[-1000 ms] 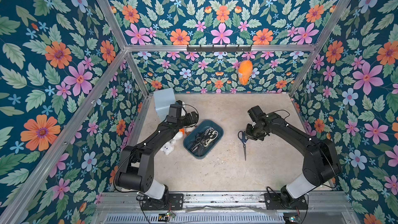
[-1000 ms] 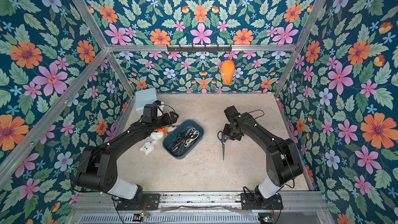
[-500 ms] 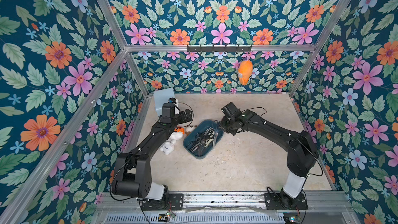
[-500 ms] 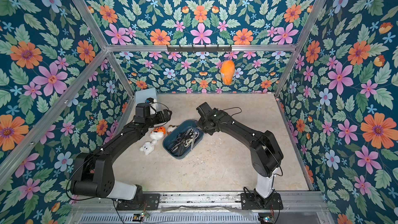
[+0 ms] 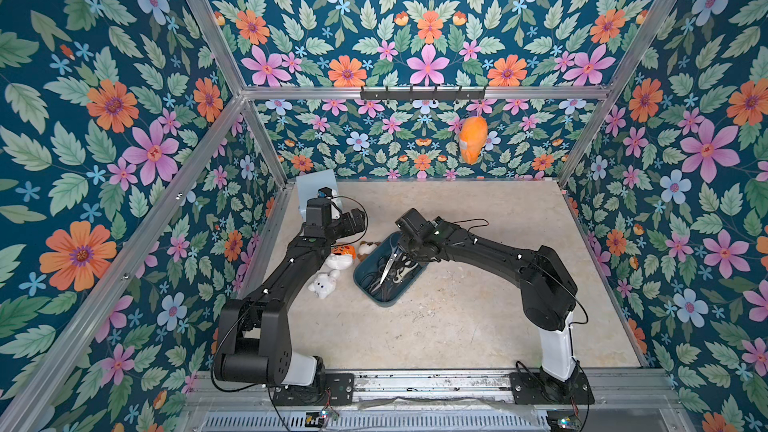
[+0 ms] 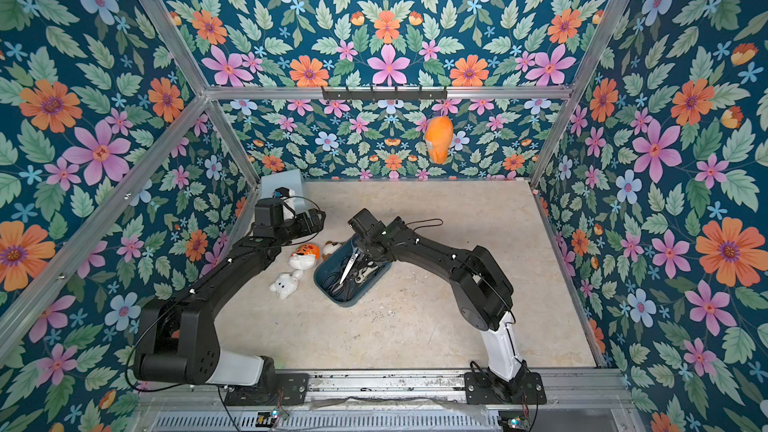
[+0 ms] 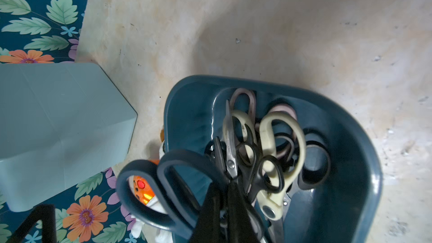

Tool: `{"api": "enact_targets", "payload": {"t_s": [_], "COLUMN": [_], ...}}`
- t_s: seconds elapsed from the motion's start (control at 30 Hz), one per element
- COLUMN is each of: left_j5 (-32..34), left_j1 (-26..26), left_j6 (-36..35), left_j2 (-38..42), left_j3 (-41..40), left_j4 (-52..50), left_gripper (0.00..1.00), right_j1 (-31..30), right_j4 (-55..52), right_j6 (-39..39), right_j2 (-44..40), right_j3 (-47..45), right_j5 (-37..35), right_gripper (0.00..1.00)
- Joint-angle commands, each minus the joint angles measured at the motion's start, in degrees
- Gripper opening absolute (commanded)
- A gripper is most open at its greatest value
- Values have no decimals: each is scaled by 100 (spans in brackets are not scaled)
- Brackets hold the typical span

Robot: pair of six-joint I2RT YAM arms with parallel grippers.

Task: Put the scissors into the storage box
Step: Place the scissors in the storage box.

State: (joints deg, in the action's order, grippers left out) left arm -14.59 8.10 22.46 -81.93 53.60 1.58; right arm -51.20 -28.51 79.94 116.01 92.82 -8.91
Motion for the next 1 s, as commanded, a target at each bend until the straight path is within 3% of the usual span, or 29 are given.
{"api": "enact_targets", "payload": {"t_s": [0.0,0.47,0.83,0.97], "left_j5": [-24,35,62,60], "left_j1": [-45,-176,-221,-221], "left_j6": [84,155,136,79], "left_j2": [20,106,71,58], "left_j3": [-34,-105,-164,-226], "left_j4": [78,143,210,281], "left_gripper": [99,99,99,99], "right_j1": [-38,-85,-140,-151], "right_j4": [100,-129,-57,-53], "right_j6": [289,467,-85,-669], "right_j2": [123,368,-91,-681], "right_j3": [58,158,70,-231], "right_j5": [-32,84,-319,-936], "right_gripper": [0,1,29,32]}}
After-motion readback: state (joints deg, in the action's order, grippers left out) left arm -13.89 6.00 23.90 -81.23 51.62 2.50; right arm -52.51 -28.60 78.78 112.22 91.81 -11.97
